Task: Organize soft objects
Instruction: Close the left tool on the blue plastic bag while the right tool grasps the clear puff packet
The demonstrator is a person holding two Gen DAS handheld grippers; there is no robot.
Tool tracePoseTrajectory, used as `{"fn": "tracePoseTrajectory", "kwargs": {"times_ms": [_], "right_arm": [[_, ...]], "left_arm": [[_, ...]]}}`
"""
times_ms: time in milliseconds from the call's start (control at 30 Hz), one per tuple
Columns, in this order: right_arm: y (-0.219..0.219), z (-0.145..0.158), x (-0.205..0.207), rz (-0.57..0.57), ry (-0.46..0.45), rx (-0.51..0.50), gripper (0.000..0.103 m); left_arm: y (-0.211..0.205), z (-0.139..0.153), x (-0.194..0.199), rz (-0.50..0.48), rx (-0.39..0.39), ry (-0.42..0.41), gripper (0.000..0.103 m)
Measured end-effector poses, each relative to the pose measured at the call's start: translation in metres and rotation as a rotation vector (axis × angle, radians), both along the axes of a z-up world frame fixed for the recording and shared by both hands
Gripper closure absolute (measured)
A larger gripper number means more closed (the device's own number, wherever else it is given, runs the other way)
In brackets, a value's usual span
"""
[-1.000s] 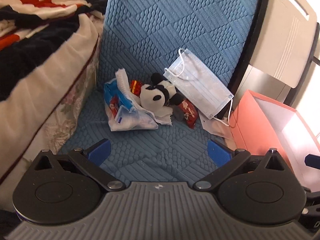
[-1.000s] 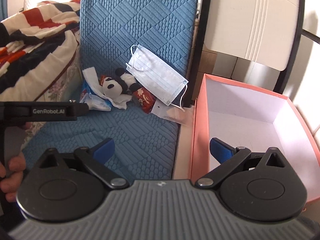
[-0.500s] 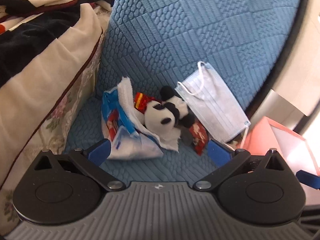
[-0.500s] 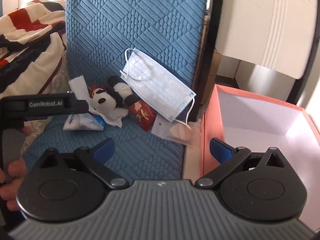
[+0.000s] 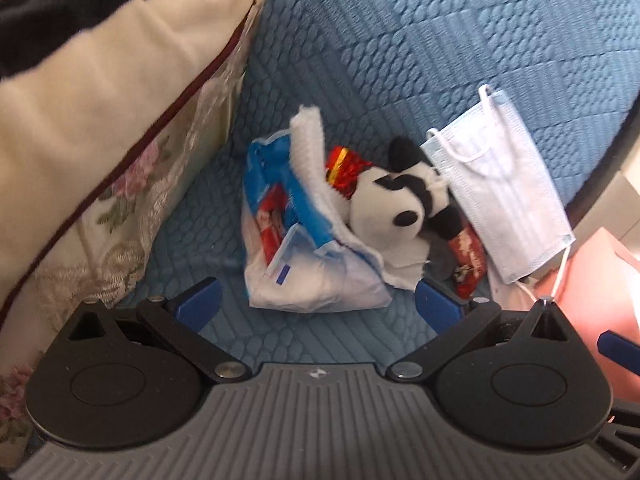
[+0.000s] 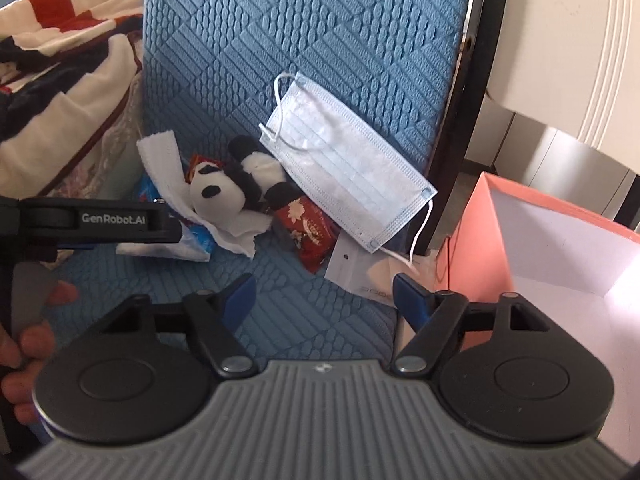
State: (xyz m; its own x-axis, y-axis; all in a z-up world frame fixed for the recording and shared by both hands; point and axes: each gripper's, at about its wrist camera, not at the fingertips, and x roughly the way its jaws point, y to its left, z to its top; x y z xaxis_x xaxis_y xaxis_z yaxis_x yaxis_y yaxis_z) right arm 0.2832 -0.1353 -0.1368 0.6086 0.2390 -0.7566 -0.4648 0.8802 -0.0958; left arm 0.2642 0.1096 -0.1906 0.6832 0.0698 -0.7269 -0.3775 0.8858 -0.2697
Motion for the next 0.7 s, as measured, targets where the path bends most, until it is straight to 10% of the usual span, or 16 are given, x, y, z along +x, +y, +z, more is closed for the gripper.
{"fn": "tracePoseTrajectory", "kwargs": {"times_ms": [333,700], "right_arm": [[0.005,-0.025,0.025,0.031,0.147,0.138,0.029],[0.021,-0.060,0.045,0.081,0.025,-0.091,0.030]], "left_arm": [[-0.003,-0.016,0.012,0.007,0.116,-0.001,0.001],[-0.004,-0.020,0.011,-0.007,0.146,-0.040,0.017]]}}
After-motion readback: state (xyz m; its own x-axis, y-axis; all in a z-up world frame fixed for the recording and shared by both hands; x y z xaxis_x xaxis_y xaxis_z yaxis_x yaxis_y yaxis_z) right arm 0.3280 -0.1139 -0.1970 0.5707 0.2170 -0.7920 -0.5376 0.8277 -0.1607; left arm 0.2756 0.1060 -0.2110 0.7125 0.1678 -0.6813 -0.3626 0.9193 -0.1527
